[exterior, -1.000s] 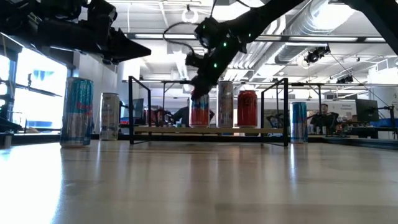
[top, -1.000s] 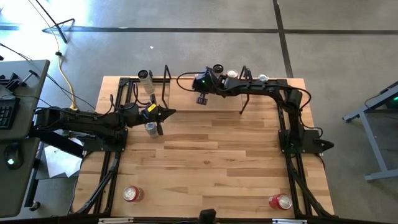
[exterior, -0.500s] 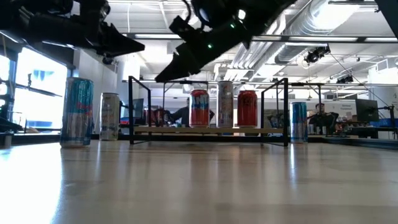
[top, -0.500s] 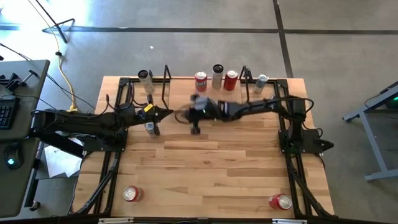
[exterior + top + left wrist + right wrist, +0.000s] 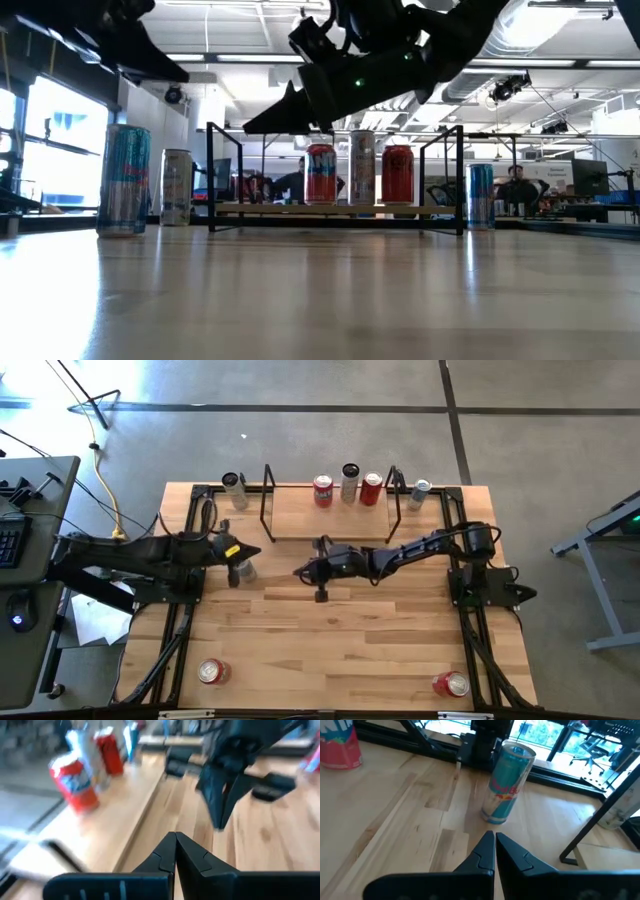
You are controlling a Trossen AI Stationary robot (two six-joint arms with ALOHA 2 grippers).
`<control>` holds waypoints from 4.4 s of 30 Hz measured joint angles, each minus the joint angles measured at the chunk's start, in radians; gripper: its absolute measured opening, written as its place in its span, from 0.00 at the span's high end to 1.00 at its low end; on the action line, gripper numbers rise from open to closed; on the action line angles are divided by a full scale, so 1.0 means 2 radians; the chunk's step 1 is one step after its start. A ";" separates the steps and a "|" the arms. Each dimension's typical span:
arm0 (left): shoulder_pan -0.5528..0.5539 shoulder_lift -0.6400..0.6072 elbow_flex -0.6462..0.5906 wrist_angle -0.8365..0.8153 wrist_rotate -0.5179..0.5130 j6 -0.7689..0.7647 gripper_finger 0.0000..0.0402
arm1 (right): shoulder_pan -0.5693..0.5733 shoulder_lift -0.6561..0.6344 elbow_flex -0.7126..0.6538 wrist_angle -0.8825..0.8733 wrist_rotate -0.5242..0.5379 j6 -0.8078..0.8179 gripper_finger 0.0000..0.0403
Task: Place canned beverage on shelf
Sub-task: Put the bottom blue soda can on the shelf
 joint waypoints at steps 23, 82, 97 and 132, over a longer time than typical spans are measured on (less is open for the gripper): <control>0.019 0.257 0.283 -0.509 0.088 -0.363 0.31 | 0.007 0.000 0.000 -0.029 -0.001 -0.004 1.00; 0.117 0.315 0.244 -0.430 0.125 -0.197 0.46 | 0.021 0.000 0.000 -0.050 0.011 -0.008 1.00; 0.076 0.316 0.243 -0.362 0.137 -0.031 0.47 | 0.021 -0.019 0.001 -0.093 0.019 0.004 1.00; 0.028 0.370 0.280 -0.310 0.161 0.067 0.40 | 0.023 -0.046 -0.063 -0.048 0.020 0.027 1.00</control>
